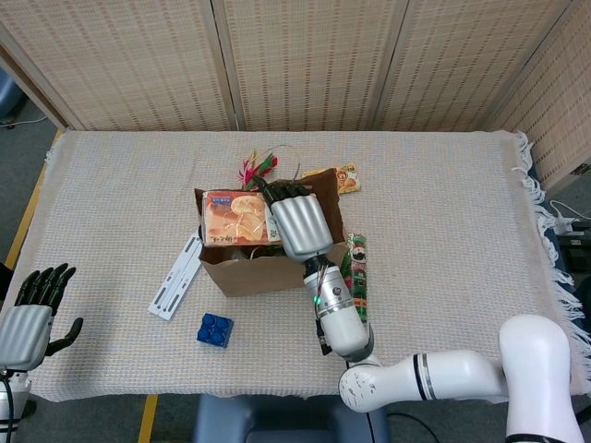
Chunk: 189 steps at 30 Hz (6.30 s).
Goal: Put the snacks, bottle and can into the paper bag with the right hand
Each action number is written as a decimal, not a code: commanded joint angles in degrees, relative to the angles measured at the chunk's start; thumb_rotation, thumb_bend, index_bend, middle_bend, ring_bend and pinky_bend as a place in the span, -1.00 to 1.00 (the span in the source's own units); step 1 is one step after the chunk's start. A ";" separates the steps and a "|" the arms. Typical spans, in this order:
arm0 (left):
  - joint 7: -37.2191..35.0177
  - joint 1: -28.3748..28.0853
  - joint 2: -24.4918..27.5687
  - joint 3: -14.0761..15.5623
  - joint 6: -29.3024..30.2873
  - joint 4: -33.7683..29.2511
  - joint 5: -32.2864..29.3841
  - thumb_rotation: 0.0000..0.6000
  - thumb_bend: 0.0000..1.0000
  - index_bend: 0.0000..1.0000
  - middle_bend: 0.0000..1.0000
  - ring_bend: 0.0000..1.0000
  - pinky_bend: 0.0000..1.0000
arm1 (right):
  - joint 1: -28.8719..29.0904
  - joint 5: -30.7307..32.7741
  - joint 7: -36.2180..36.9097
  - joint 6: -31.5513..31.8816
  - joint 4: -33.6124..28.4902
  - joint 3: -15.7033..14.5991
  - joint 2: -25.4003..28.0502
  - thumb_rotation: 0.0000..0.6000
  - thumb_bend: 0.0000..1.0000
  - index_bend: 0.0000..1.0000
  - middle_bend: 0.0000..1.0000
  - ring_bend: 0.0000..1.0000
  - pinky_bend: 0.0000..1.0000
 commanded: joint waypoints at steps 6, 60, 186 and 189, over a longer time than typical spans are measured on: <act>0.80 0.08 -0.16 -0.07 0.17 -0.17 -0.20 1.00 -0.25 -0.93 -1.00 -1.00 -1.00 | -4.62 -0.65 4.05 1.27 -7.24 2.41 8.55 1.00 -0.86 -1.00 -0.88 -0.97 -0.72; 2.38 0.19 -0.43 -0.37 0.30 -0.79 -0.84 1.00 -0.25 -0.93 -1.00 -1.00 -1.00 | -19.11 -51.99 12.55 -38.47 15.20 -26.28 21.17 1.00 -1.00 -1.00 -0.88 -0.99 -0.84; 2.11 0.32 -0.50 -0.23 0.66 -0.54 -0.56 1.00 -0.25 -0.91 -1.00 -1.00 -1.00 | -48.94 -47.53 23.68 18.26 4.72 -41.50 29.46 1.00 -0.91 -1.00 -1.00 -1.00 -1.00; 2.03 0.31 -0.45 -0.20 0.63 -0.57 -0.47 1.00 -0.24 -0.91 -1.00 -1.00 -1.00 | -51.20 -47.63 26.57 18.55 9.37 -41.08 27.60 1.00 -0.91 -1.00 -1.00 -1.00 -1.00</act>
